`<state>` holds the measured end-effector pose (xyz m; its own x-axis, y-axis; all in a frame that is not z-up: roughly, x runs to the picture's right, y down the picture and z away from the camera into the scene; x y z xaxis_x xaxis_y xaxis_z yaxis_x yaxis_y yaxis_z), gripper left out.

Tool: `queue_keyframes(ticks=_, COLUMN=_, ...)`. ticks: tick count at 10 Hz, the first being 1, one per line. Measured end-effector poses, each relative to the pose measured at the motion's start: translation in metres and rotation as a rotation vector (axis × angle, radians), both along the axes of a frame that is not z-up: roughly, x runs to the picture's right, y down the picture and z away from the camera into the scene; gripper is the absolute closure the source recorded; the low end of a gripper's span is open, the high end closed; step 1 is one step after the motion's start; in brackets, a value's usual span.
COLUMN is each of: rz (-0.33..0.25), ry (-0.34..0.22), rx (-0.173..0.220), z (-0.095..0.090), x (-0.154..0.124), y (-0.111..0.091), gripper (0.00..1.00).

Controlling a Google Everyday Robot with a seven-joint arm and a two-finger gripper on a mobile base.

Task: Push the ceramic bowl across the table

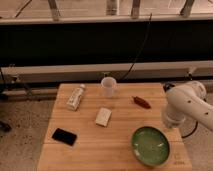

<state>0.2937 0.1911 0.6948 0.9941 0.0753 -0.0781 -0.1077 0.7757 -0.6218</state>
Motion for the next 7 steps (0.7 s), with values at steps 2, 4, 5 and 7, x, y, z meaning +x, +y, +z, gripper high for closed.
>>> queue_keyframes(ticks=2, rz=0.017, ry=0.005, rx=-0.013, z=0.007, x=0.004, y=0.012, gripper=0.99)
queue_keyframes(ticks=4, rz=0.045, ry=0.01, rx=-0.03, z=0.01, x=0.005, y=0.016, gripper=0.99)
queue_keyframes(ticks=5, rz=0.06, ry=0.012, rx=-0.043, z=0.013, x=0.006, y=0.022, gripper=0.99)
queue_keyframes(ticks=7, rz=0.08, ry=0.015, rx=-0.057, z=0.018, x=0.007, y=0.028, gripper=0.99)
